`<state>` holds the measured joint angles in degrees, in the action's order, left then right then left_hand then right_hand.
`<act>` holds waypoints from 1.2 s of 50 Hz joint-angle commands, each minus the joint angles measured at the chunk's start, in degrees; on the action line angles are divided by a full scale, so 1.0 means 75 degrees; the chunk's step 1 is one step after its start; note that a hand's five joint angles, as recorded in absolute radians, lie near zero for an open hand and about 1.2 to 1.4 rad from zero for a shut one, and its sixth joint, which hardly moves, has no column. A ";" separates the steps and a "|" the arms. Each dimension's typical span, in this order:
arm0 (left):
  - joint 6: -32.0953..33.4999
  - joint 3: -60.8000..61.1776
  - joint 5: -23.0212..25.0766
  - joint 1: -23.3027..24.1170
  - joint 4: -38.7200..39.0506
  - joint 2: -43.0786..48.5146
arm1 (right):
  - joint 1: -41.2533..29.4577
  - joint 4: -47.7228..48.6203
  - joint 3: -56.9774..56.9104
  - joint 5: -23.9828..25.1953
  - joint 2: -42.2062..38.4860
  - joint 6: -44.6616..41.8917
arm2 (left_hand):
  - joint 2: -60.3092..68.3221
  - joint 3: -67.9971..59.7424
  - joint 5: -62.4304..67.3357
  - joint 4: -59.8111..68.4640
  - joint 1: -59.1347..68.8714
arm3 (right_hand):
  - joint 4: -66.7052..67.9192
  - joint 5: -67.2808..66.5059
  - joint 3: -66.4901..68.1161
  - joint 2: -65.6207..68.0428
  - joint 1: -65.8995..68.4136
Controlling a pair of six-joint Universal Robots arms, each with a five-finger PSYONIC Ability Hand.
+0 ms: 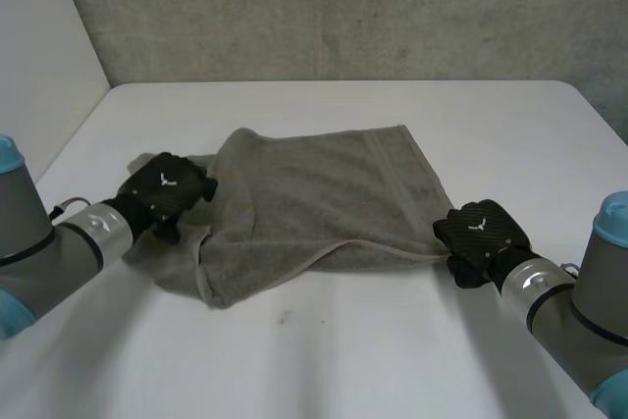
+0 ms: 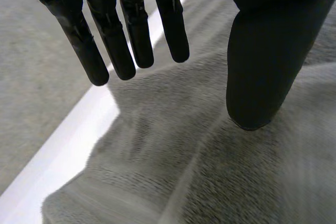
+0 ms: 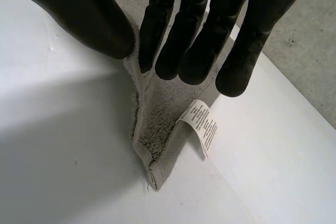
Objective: Fold the towel.
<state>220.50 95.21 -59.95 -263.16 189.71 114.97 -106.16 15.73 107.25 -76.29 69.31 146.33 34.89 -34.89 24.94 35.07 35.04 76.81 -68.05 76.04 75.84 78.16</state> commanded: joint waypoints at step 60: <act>0.0646 0.1977 -0.0011 -0.0642 -0.0498 -0.2356 | 0.0279 -0.0152 -0.0213 -0.0070 0.0401 0.0106 | 0.6014 -0.6014 0.6007 0.5990 0.5995 | 0.0425 -0.0260 0.0528 0.0555 0.0245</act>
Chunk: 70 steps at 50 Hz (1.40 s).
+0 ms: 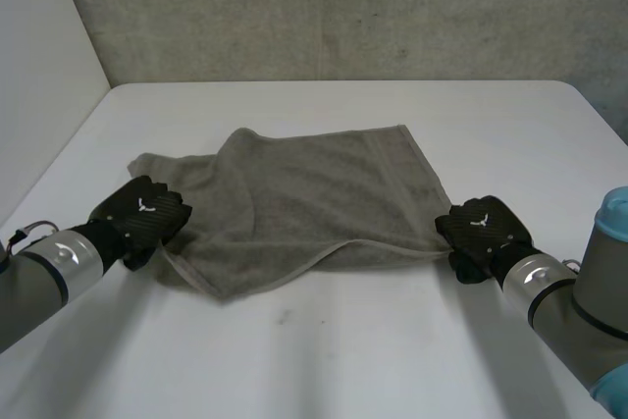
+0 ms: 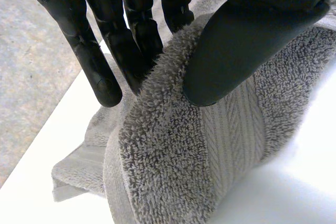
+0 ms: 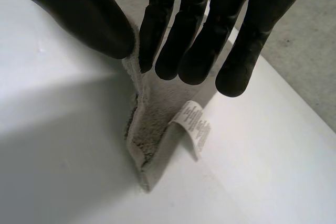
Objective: Fold the towel.
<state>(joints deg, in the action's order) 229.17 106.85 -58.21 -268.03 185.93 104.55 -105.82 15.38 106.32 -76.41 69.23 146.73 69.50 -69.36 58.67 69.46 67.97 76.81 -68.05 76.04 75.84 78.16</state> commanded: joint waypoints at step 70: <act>-0.8267 -0.5399 -0.5376 0.2011 0.0592 0.0696 | 0.0011 -0.1416 -0.6762 -0.0208 -0.0429 0.0312 | 0.1399 -0.1418 0.1511 0.1406 0.1605 | 0.0425 -0.0260 0.0528 0.0555 0.0245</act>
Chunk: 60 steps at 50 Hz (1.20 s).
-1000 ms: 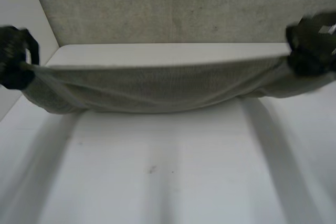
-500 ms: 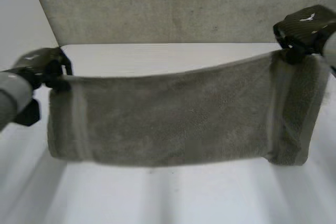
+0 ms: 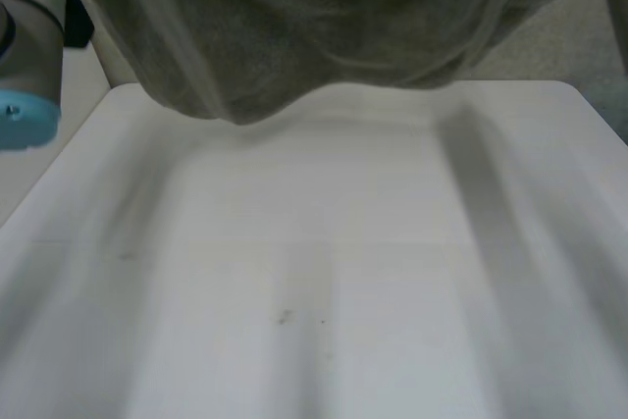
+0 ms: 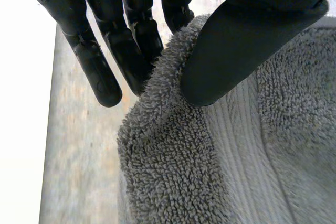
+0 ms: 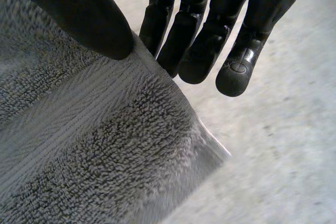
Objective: Fold the towel.
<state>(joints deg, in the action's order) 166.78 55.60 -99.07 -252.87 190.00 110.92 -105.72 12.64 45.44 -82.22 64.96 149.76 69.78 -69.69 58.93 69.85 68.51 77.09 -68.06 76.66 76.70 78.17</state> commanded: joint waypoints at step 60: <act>0.0461 0.5735 0.0471 -0.0865 0.1420 -0.0422 | 0.0713 0.0729 0.6117 0.1096 -0.1478 0.1957 | 0.1363 -0.1375 0.1475 0.1353 0.1532 | -0.6175 0.6305 -0.6119 -0.6124 -0.6319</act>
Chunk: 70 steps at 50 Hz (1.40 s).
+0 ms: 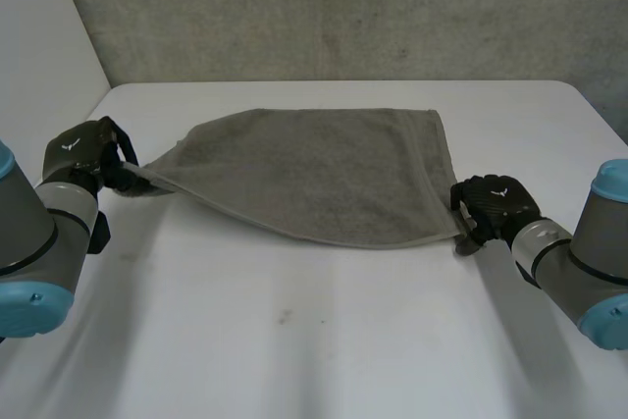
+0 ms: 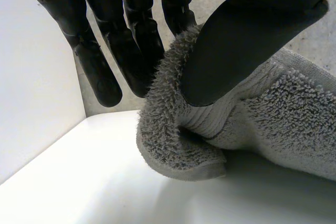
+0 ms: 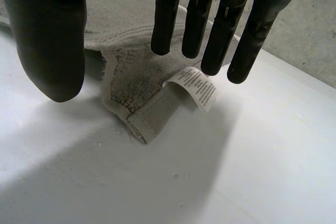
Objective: Fold the towel.
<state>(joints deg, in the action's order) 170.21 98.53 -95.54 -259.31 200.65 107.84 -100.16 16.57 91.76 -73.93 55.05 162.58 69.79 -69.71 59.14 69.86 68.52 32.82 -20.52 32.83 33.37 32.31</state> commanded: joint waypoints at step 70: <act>0.2277 0.3596 0.0656 0.0051 -0.2601 -0.4556 | 0.1847 -0.4869 0.1289 0.0575 0.5481 -0.4299 | 0.1362 -0.1372 0.1448 0.1352 0.1531 | 0.6290 -0.6598 0.6290 0.6218 0.6359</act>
<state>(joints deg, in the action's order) 183.26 120.61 -90.59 -259.23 183.91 82.30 -89.29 -14.67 100.49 -72.12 88.67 131.05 69.79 -69.71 59.14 69.87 68.52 77.03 -67.52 76.37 76.65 77.67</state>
